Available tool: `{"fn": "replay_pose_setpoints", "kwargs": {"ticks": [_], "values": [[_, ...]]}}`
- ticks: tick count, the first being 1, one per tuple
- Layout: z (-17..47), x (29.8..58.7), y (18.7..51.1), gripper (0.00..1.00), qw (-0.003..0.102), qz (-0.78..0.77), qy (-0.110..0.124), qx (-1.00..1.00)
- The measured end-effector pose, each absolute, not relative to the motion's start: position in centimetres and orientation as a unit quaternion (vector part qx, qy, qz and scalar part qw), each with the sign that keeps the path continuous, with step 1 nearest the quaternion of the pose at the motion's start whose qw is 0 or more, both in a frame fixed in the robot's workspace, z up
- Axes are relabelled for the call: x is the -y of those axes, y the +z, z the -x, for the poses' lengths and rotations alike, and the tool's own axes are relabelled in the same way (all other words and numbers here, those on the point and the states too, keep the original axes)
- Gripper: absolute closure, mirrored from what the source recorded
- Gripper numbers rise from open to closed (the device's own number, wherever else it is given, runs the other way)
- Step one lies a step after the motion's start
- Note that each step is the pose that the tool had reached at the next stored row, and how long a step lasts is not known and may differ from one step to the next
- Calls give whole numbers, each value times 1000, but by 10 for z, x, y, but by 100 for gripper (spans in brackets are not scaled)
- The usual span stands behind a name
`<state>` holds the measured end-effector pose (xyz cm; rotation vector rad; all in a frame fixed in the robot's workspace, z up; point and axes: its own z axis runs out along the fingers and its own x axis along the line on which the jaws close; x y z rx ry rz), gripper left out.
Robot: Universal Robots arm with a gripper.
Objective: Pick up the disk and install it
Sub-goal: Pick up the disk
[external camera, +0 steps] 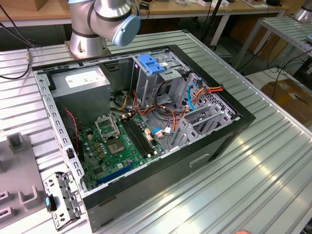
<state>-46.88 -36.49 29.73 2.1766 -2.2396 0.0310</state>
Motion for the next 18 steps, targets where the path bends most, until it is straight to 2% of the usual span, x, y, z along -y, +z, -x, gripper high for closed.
{"fn": "replay_pose_setpoints", "kwargs": {"ticks": [18], "values": [[469, 365, 300, 63, 9, -697, 10, 717]]}}
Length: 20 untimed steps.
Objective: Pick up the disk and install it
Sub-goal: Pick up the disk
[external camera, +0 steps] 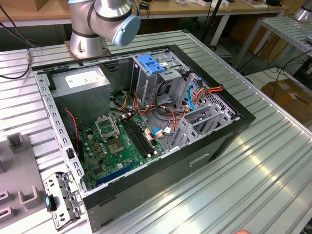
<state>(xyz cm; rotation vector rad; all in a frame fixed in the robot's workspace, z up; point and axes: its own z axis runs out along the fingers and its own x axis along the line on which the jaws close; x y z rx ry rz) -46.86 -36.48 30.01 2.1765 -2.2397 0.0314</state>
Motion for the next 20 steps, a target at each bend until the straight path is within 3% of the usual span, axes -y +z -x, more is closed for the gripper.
{"fn": "replay_pose_setpoints", "kwargs": {"ticks": [2, 6, 20], "values": [[469, 365, 302, 63, 9, -697, 10, 717], [468, 365, 340, 63, 9, -697, 10, 717], [468, 365, 359, 63, 9, -697, 10, 717]]}}
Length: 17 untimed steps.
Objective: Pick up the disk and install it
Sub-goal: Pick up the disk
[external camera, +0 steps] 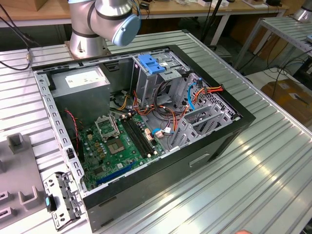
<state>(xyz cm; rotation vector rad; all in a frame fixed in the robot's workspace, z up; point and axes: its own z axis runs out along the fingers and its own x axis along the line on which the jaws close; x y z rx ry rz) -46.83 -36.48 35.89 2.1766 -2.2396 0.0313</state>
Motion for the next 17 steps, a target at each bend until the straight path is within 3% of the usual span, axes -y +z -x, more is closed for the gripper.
{"fn": "replay_pose_setpoints", "kwargs": {"ticks": [17], "values": [[468, 365, 363, 63, 9, -697, 10, 717]]}}
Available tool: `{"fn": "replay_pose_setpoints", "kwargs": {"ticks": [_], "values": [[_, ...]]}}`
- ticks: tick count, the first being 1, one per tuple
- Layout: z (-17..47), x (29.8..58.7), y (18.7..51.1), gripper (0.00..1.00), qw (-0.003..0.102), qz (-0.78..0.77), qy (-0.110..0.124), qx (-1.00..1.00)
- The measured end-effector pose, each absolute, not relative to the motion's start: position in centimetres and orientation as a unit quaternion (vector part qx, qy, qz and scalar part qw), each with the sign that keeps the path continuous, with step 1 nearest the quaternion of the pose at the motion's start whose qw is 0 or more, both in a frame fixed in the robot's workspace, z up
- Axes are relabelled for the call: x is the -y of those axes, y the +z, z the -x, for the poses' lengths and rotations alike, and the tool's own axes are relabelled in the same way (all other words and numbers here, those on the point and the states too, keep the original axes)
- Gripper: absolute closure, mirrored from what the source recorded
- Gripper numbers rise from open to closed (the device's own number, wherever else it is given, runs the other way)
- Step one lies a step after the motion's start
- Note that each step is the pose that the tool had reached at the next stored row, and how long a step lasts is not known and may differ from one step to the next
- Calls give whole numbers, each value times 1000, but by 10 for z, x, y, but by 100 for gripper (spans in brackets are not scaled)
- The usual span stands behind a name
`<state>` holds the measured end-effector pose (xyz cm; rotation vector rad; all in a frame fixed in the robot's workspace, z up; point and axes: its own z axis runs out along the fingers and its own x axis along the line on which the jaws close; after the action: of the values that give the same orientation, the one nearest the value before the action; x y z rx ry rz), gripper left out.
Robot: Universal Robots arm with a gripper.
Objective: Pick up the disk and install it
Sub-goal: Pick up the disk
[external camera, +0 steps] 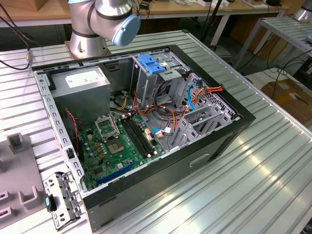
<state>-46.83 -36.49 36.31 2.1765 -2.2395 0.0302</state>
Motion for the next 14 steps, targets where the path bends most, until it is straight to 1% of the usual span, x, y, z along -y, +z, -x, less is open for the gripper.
{"fn": "replay_pose_setpoints", "kwargs": {"ticks": [14], "values": [[468, 365, 371, 63, 10, -697, 8, 717]]}}
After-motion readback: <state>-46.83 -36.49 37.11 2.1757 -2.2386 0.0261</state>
